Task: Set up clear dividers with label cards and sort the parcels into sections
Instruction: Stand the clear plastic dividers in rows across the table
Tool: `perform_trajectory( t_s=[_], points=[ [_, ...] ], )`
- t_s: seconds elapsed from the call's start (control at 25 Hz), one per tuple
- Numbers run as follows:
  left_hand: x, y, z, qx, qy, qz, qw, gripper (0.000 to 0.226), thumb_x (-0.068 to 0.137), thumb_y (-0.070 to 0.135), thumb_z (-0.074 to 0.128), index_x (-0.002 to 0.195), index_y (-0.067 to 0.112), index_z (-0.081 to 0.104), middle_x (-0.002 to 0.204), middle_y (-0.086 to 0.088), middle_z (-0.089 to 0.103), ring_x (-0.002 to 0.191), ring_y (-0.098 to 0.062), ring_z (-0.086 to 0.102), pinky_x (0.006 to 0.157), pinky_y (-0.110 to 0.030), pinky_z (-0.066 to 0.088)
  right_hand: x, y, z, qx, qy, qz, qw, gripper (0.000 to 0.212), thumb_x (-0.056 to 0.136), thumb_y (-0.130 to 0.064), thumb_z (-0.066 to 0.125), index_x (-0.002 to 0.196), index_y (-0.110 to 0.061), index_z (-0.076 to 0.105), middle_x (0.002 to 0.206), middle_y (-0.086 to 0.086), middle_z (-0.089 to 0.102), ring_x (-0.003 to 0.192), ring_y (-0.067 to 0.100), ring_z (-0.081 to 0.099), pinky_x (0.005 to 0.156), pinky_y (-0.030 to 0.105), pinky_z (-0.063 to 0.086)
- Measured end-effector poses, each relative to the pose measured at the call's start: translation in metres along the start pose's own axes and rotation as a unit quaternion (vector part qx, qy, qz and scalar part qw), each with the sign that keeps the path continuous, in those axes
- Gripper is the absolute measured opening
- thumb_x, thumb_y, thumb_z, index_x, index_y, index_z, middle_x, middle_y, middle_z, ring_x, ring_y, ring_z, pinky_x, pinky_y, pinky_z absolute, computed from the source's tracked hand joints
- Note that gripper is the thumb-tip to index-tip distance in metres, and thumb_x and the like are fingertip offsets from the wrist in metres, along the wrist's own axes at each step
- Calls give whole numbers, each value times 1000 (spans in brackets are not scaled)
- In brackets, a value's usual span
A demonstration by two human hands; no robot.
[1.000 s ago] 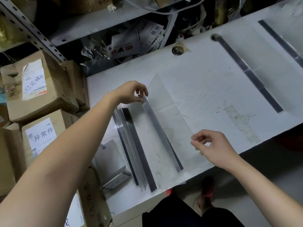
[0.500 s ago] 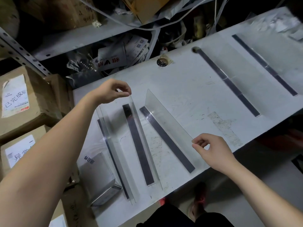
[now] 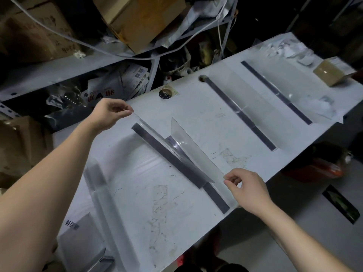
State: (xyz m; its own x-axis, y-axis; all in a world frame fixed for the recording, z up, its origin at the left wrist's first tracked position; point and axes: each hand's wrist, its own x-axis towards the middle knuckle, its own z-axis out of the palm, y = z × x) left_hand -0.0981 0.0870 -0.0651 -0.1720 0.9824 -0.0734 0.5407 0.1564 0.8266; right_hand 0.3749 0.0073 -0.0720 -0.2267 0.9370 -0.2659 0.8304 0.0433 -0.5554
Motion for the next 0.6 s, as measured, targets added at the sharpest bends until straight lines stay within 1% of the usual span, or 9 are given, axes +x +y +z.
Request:
perform_trajectory(
  t_s=[0.16,0.36,0.48,0.6],
  points=[
    [24,19,21,3,18,-5,1000,8,92,13,75,98,9,79,99,-9,78,94,-20,72,94,-33,57,13,19,-19,1,-1,0,1000,9,92,-28,72,88,-35,69,81,-20,69,79,0,65,75,30,57],
    [52,45,51,11,53,-14,998,6,94,13,73,98,10,77,95,-4,75,86,-12,67,80,-22,52,32,36,-37,12,-9,-9,1000,7,92,-29,71,89,-34,70,82,-21,69,81,0,65,76,28,56],
    [67,48,70,9,73,-21,997,4,95,13,72,98,12,75,96,-4,73,84,-9,66,79,-20,52,45,44,-41,12,-25,-21,999,8,93,-28,70,89,-36,69,82,-21,68,80,1,65,74,28,56],
    [84,51,81,9,79,-20,997,7,96,15,72,101,10,75,97,-5,73,83,-8,65,78,-18,50,52,47,-40,16,-27,-20,999,9,92,-29,69,86,-36,69,83,-21,69,80,1,65,74,29,56]
  ],
)
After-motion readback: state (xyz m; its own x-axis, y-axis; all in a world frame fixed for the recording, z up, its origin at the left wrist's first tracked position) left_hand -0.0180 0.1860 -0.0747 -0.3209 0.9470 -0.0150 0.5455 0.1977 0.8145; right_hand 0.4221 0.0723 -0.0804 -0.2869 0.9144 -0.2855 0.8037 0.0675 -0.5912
